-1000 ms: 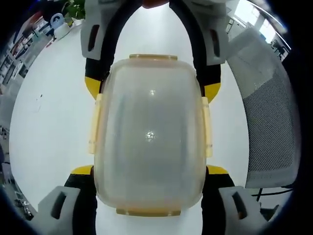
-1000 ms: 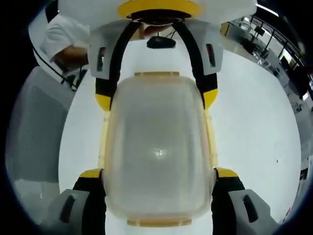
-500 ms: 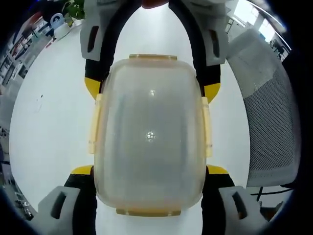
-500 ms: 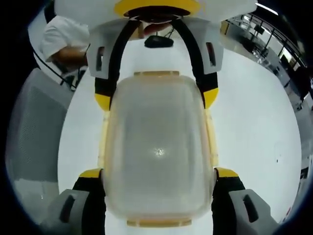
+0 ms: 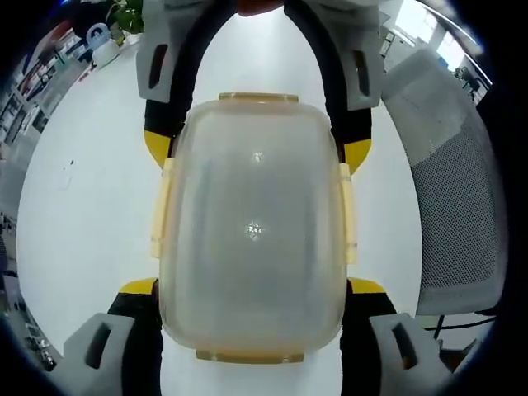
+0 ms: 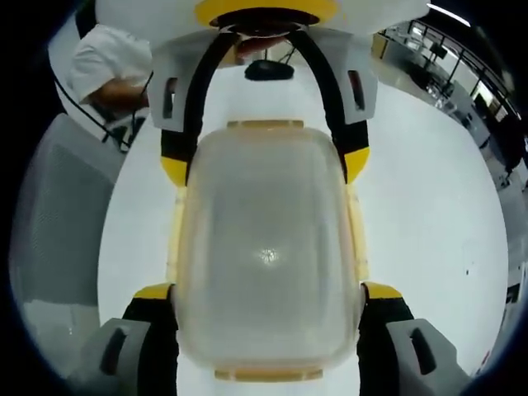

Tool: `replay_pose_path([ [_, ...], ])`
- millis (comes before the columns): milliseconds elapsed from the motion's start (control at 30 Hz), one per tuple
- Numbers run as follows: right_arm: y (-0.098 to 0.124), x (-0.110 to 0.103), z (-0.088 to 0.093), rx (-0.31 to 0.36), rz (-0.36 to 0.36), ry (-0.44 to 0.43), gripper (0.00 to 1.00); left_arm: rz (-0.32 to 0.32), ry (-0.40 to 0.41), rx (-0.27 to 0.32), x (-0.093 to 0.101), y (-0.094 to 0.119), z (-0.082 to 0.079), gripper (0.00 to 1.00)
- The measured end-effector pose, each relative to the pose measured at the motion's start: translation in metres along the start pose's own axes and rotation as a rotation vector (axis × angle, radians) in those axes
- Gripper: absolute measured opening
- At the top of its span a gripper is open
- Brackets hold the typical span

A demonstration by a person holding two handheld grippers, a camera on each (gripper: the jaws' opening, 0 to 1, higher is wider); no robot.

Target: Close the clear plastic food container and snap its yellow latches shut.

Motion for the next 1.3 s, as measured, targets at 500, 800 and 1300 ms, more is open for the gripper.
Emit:
replay_pose_path([
  [500, 0.0, -0.003, -0.006, 0.022, 0.018, 0.012, 1.0, -0.012, -0.008, -0.006, 0.003, 0.007, 0.001, 0.99],
  [800, 0.01, 0.003, -0.01, 0.105, 0.048, -0.017, 1.0, -0.034, 0.04, 0.038, 0.001, 0.012, 0.001, 0.99],
  [1300, 0.023, 0.006, -0.006, 0.229, 0.125, -0.109, 1.0, -0.078, 0.084, 0.118, 0.003, 0.017, 0.001, 0.99],
])
Point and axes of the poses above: the point that each gripper's makers call its tool centre point, and the gripper's own axes: y roughly backward along the fingers, x roughly to its right, z roughly out of its underside, the point moved 1 cm from there along y, roughly backward along the fingers, and after that the axes turned 1 degree about z, right-handed, at the moved point
